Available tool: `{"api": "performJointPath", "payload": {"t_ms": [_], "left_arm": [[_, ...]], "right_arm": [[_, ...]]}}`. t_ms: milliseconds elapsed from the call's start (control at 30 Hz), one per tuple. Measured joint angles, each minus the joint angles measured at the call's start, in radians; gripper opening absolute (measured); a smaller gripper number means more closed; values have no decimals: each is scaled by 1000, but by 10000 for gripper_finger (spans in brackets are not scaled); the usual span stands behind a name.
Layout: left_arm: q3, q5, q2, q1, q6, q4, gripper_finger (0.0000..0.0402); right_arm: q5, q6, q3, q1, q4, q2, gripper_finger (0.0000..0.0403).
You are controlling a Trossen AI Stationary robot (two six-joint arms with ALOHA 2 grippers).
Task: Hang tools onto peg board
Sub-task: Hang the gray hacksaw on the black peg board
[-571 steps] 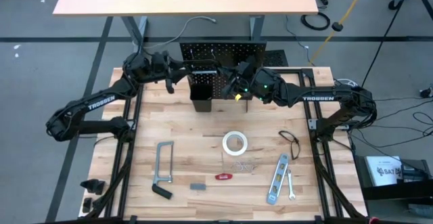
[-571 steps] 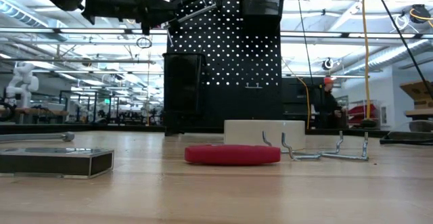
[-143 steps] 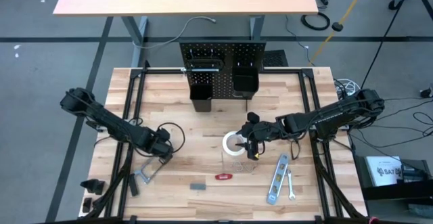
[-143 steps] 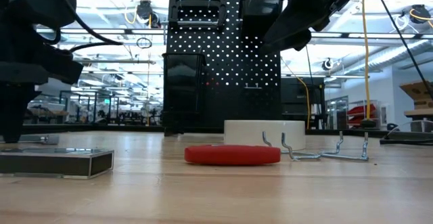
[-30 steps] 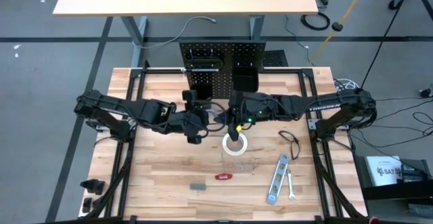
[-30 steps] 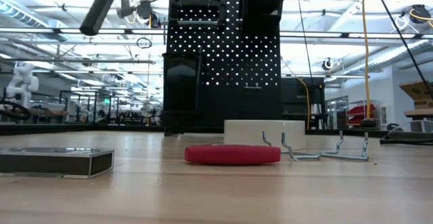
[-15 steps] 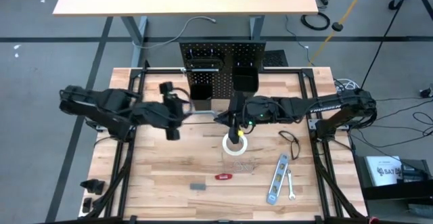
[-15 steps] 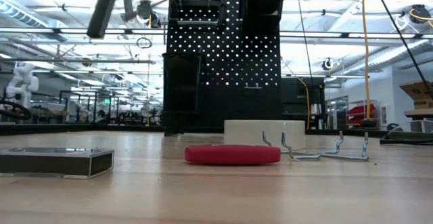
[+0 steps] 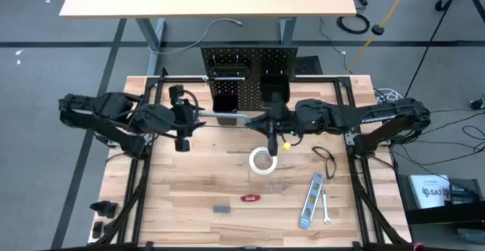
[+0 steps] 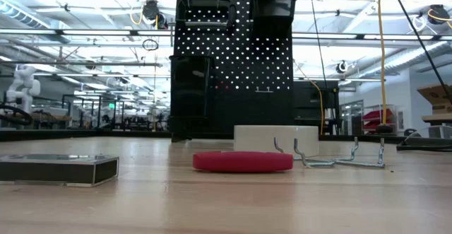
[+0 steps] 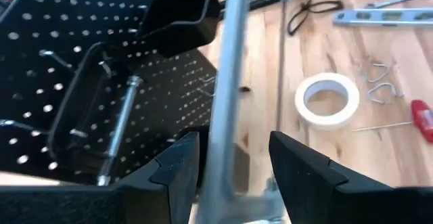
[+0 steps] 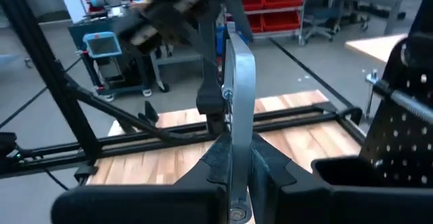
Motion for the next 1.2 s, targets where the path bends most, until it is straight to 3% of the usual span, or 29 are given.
{"api": "performJointPath", "payload": {"t_ms": [267, 467, 800, 1200], "left_arm": [[0, 197, -28, 79, 0, 38, 185], [0, 409, -100, 141, -11, 37, 185], [0, 468, -232, 174, -100, 27, 185], [-2, 509, -215, 174, -106, 37, 185]], "right_arm": [[-73, -80, 0, 1, -12, -23, 16], [-81, -150, 0, 1, -66, -24, 16], [-78, -199, 0, 1, -9, -33, 16], [-72, -212, -2, 1, 94, -52, 16]]}}
